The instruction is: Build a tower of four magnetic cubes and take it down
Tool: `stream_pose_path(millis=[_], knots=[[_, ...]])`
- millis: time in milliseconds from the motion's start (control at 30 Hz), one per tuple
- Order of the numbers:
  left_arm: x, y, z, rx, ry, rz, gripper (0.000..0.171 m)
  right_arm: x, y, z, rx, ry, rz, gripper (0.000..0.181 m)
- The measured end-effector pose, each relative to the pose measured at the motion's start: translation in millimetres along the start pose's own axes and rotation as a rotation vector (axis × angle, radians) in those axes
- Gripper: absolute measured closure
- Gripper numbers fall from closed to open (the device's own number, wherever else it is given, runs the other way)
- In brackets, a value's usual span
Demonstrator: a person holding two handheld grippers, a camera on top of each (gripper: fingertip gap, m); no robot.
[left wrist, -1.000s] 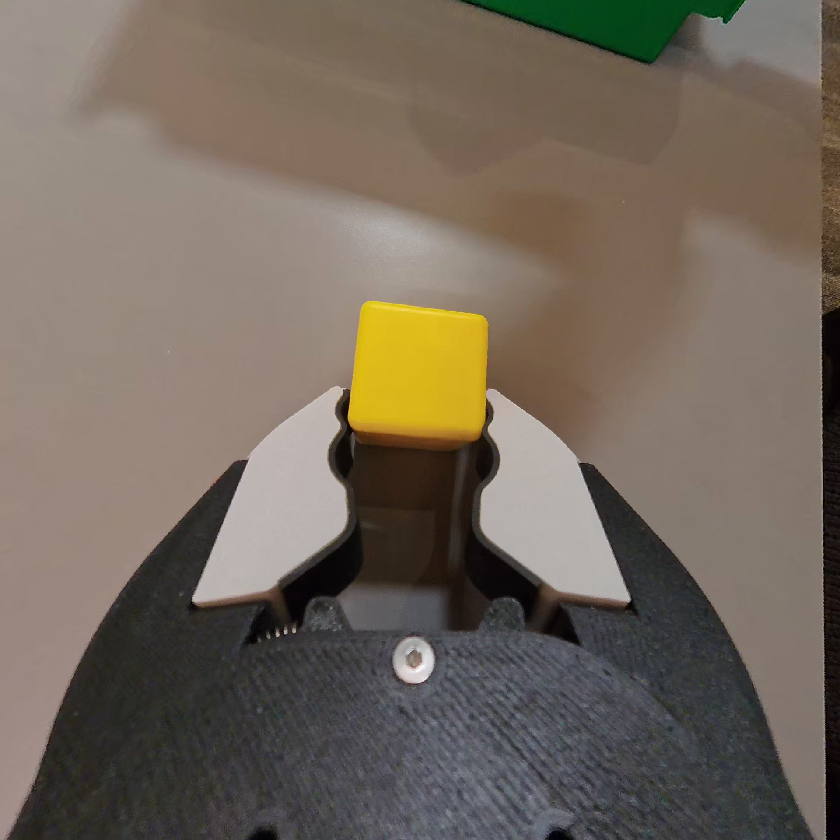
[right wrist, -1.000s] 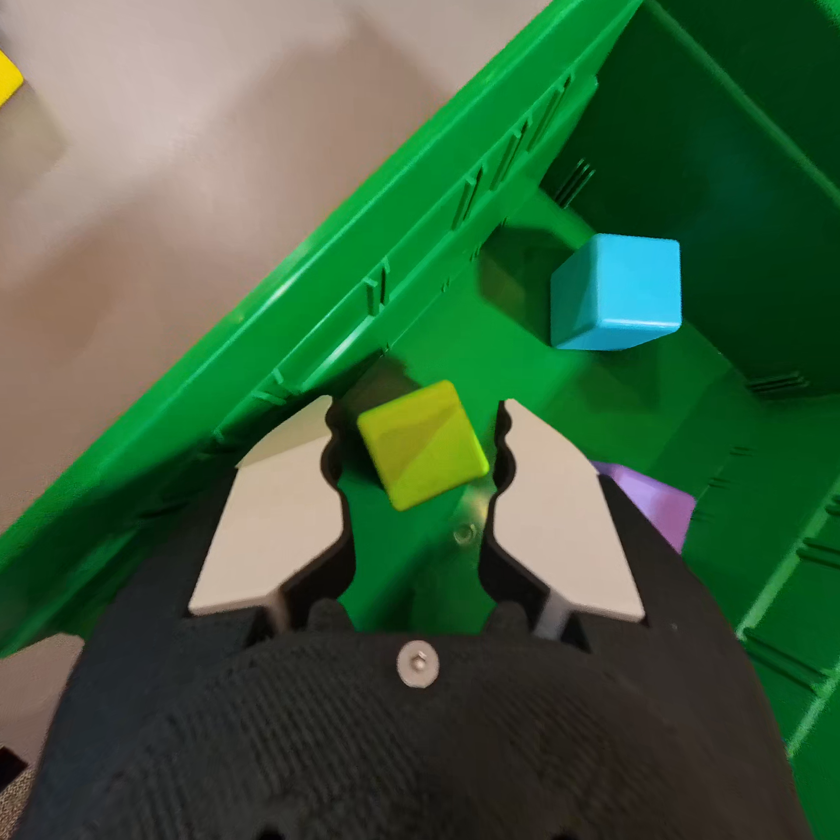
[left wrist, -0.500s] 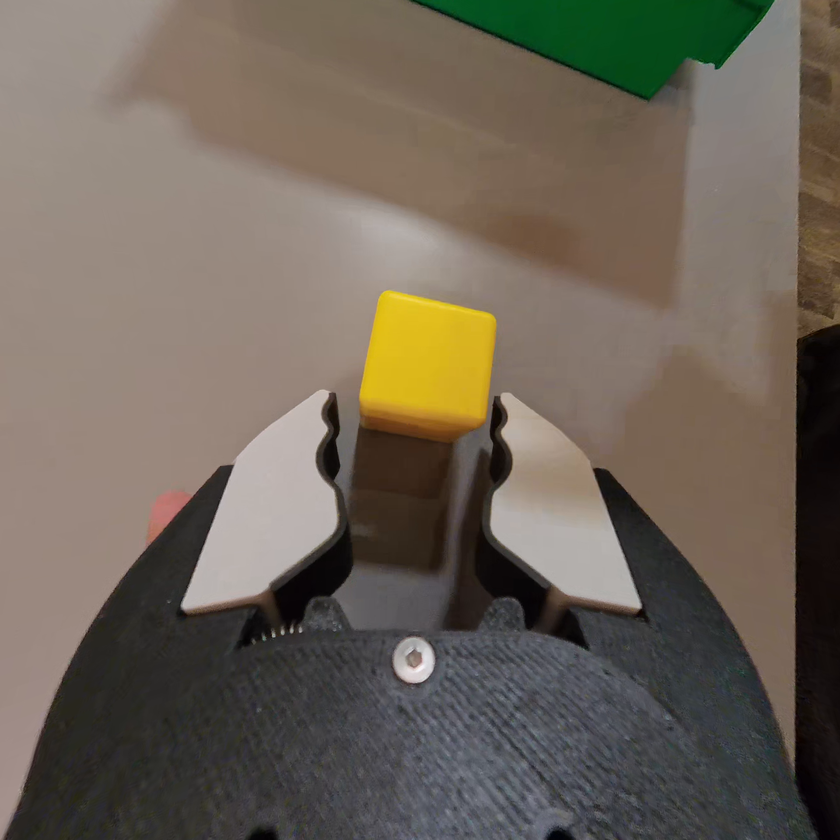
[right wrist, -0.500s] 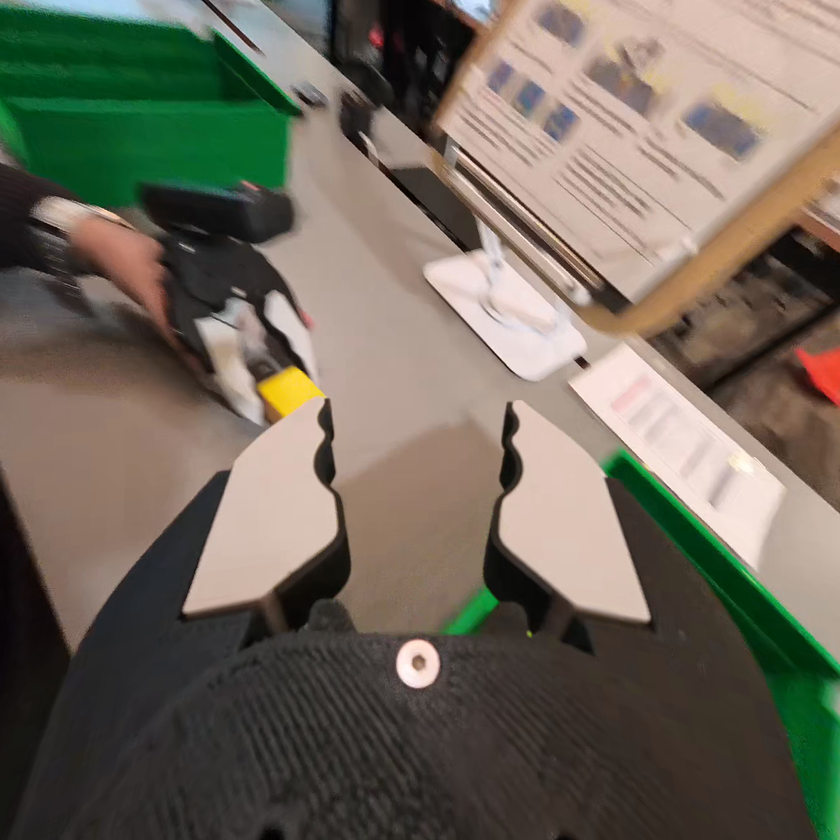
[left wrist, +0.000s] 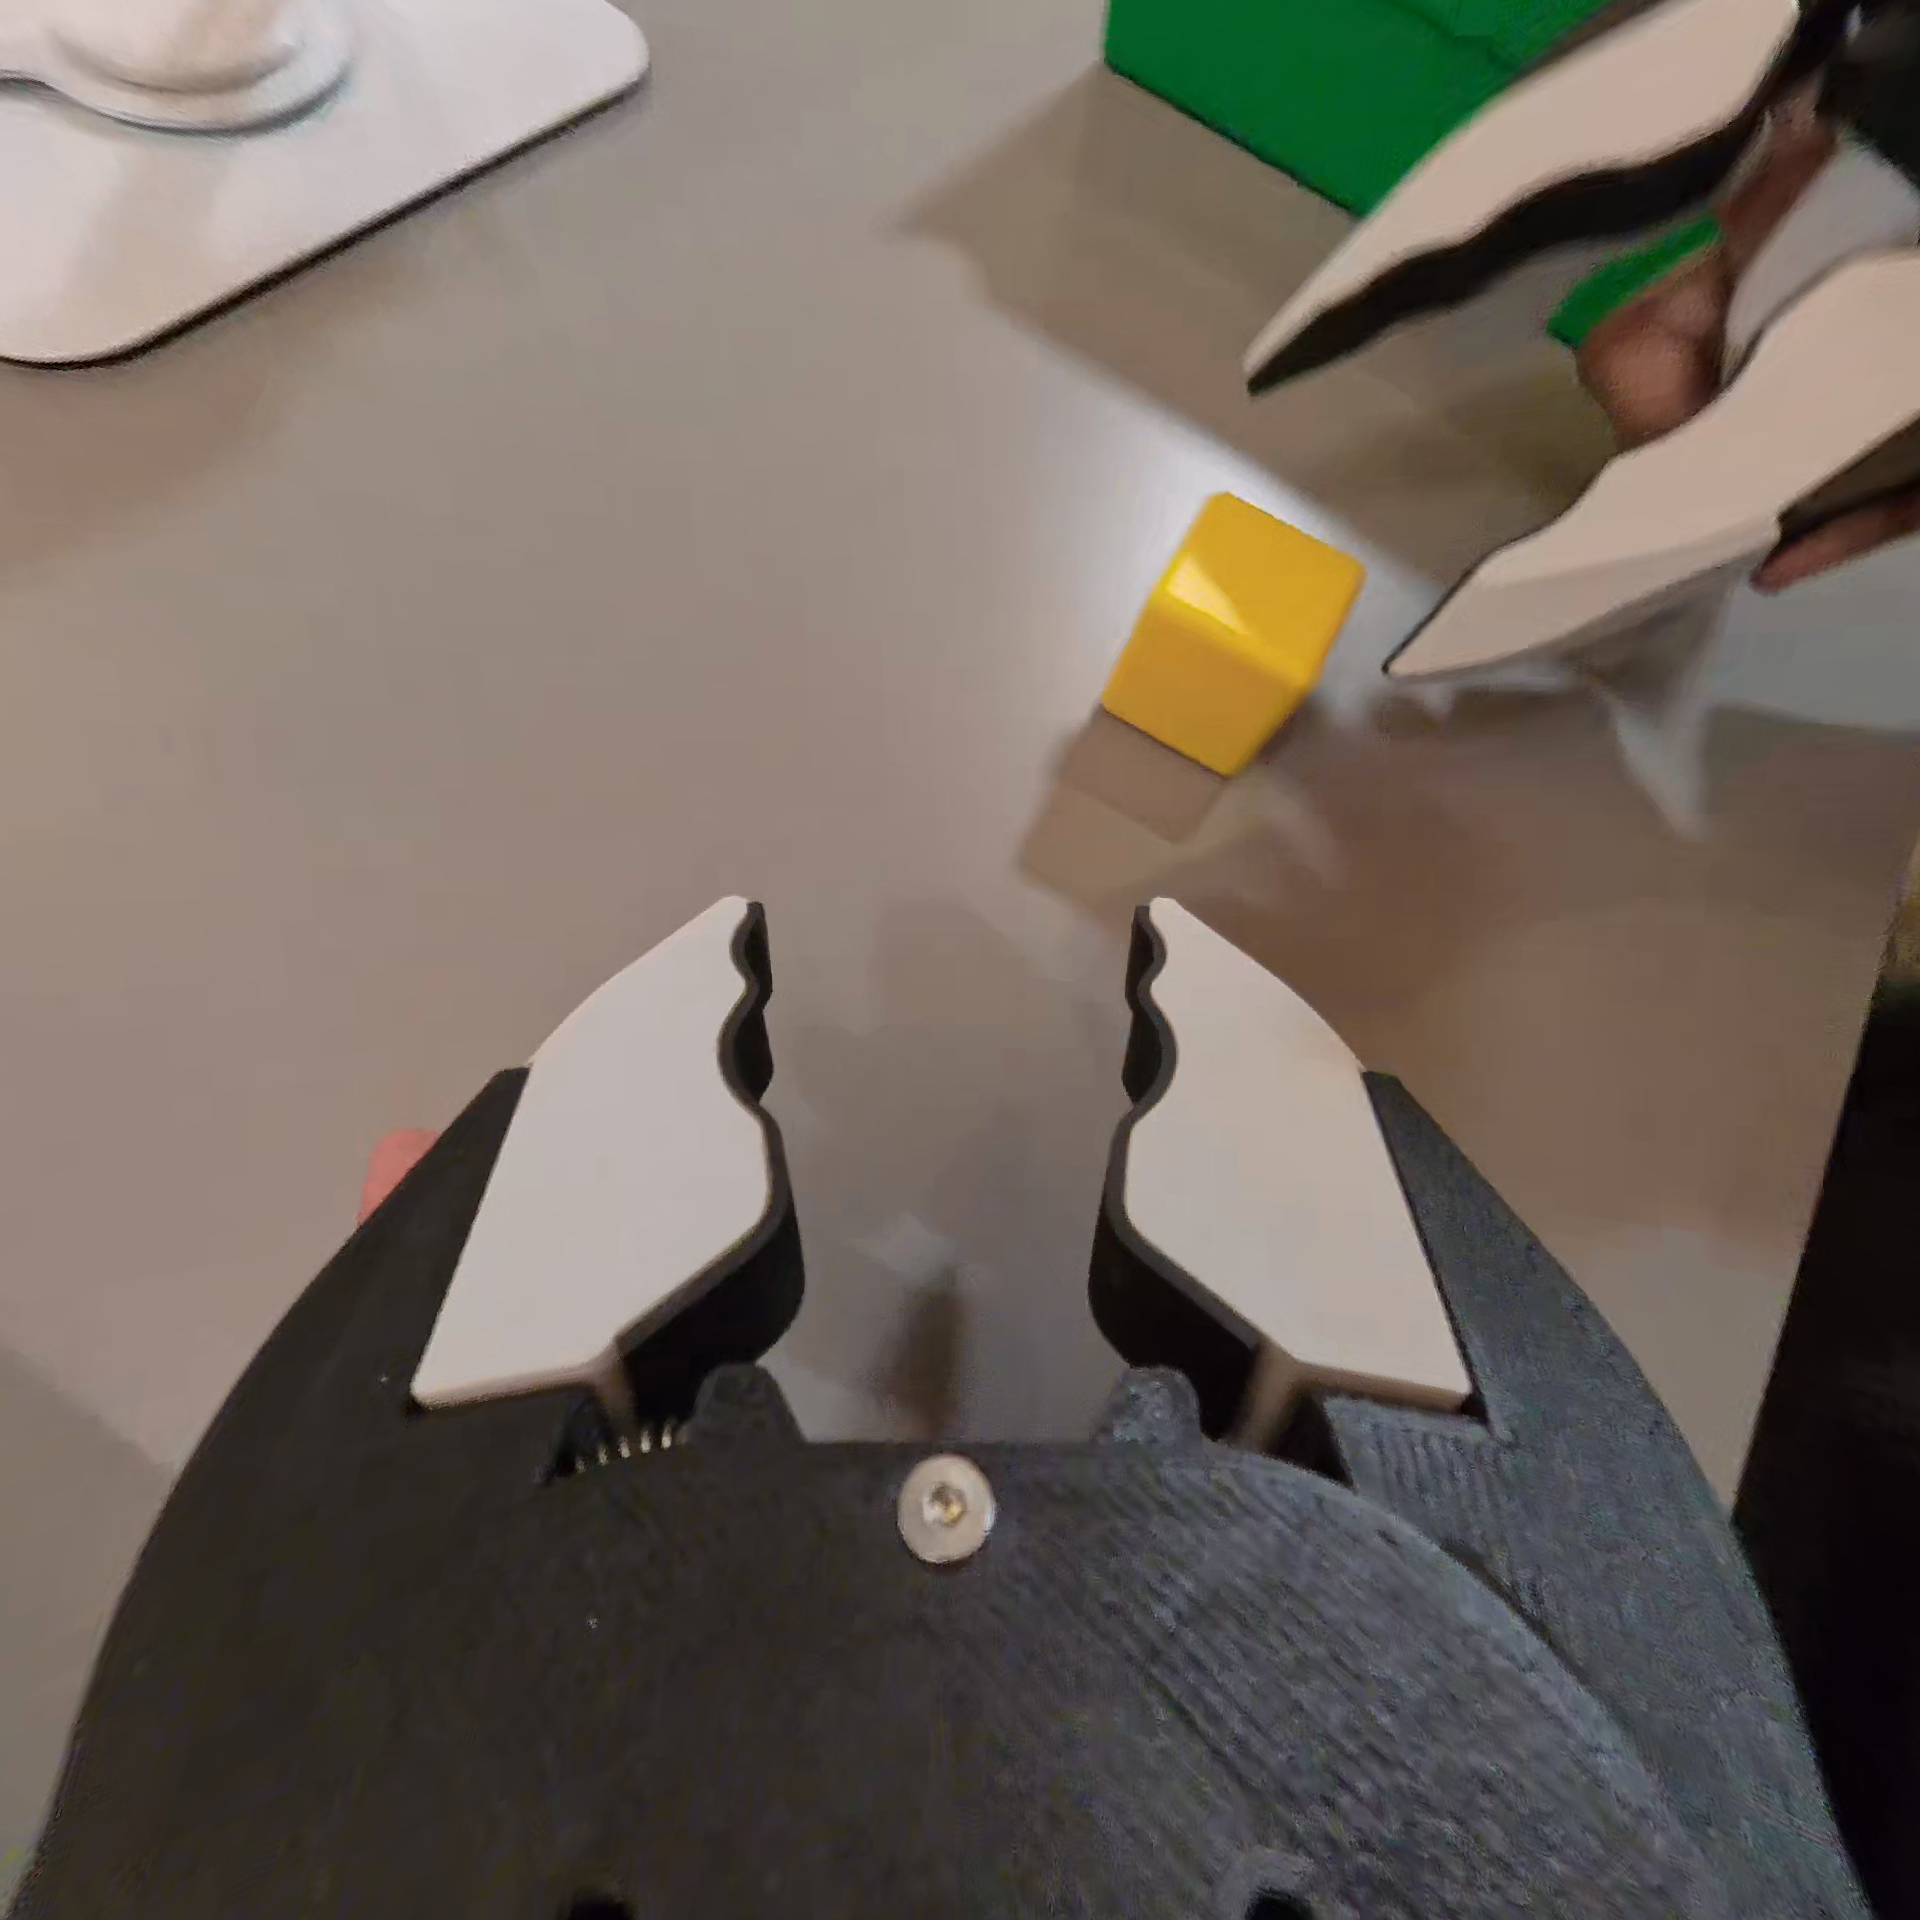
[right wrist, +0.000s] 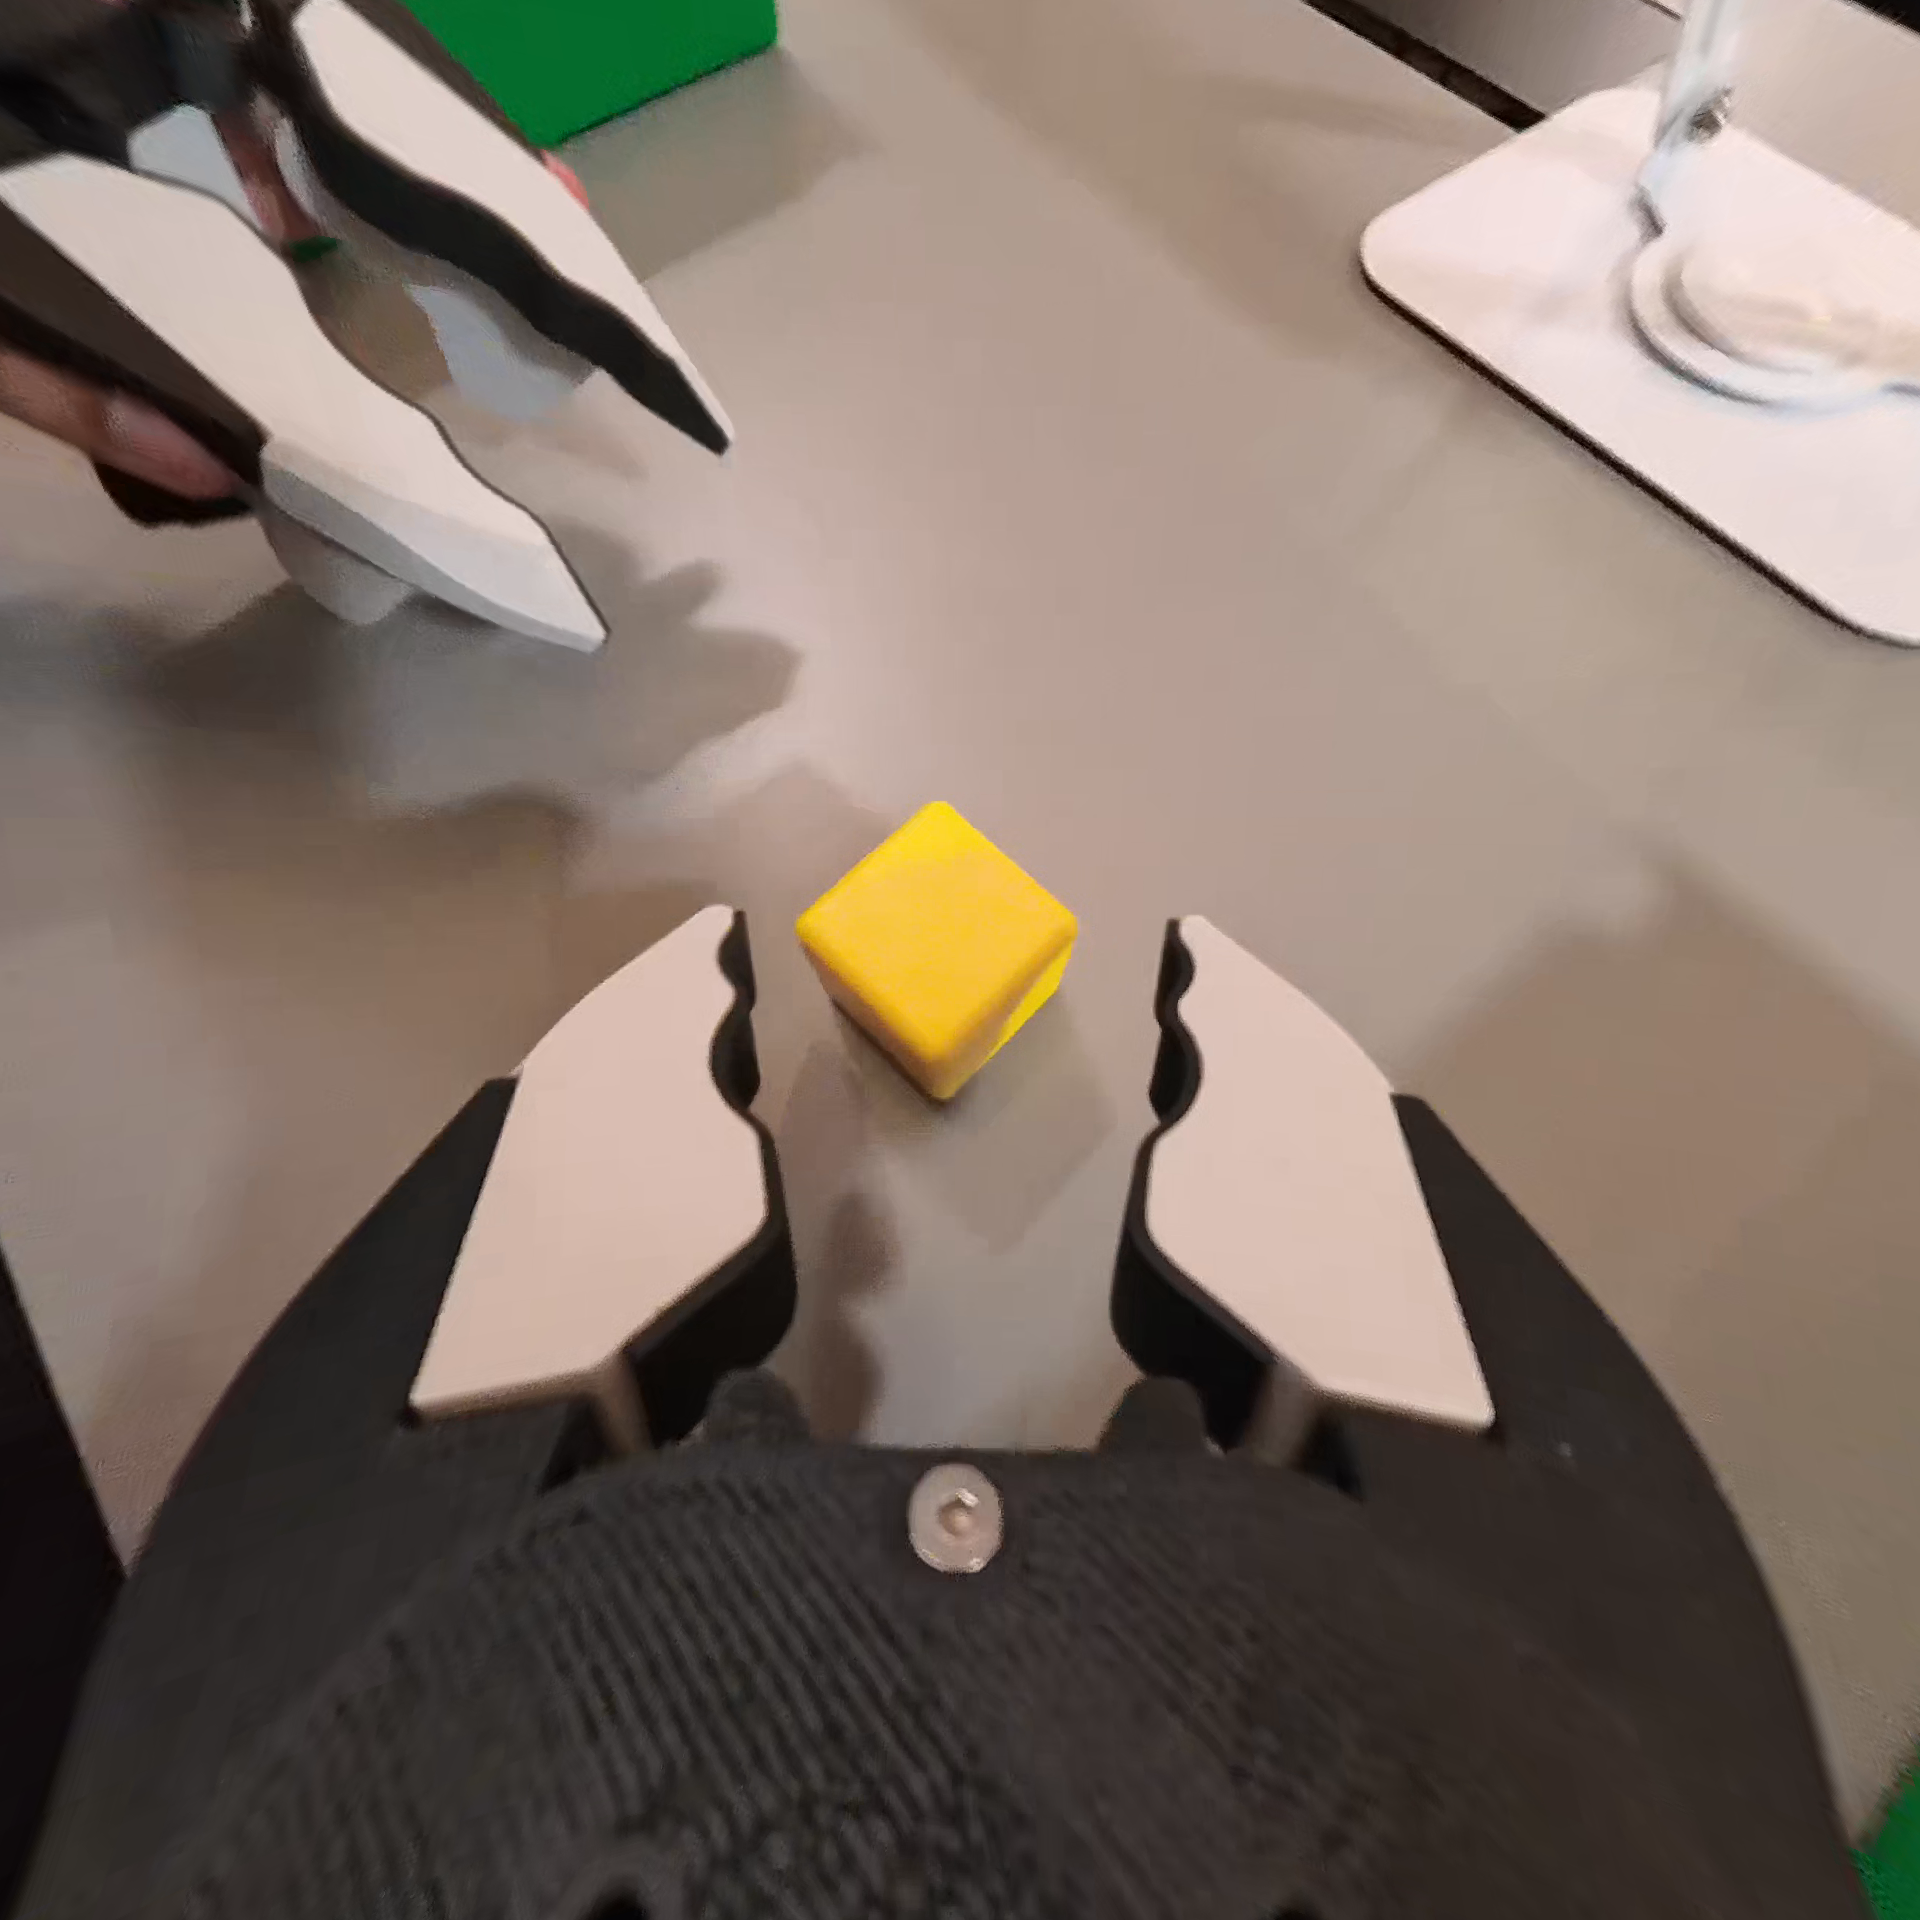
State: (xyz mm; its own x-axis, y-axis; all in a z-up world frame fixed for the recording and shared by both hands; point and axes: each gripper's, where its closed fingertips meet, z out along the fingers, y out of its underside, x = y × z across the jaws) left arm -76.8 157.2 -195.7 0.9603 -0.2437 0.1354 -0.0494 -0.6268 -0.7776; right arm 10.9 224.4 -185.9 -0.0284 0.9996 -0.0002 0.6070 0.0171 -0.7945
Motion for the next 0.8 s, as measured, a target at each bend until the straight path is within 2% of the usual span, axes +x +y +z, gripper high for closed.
stream_pose_path(millis=[100,200,367,467,667,800], knots=[[-10.1,6.0,6.6,-0.022,-0.005,-0.025,0.109,-5.1,0.2,7.7,-0.001,-0.006,0.094,0.097],[-12.1,19.6,12.9,-0.077,0.01,-0.021,0.11,-1.1,4.6,13.7,-0.013,0.06,0.108,0.095],[-9.3,21.9,16.5,-0.084,0.045,-0.04,0.111,7.4,17.0,22.9,-0.067,0.129,0.059,0.111],[-10.6,24.6,18.0,-0.093,0.034,-0.032,0.113,12.5,26.9,21.9,-0.119,0.125,0.054,0.111],[-10.0,26.5,20.7,-0.101,0.033,-0.034,0.114,37.9,27.6,3.1,-0.087,0.191,0.119,0.12],[-9.5,27.5,21.9,-0.109,0.03,-0.032,0.114,28.1,14.4,3.0,0.008,0.096,0.217,0.115]])
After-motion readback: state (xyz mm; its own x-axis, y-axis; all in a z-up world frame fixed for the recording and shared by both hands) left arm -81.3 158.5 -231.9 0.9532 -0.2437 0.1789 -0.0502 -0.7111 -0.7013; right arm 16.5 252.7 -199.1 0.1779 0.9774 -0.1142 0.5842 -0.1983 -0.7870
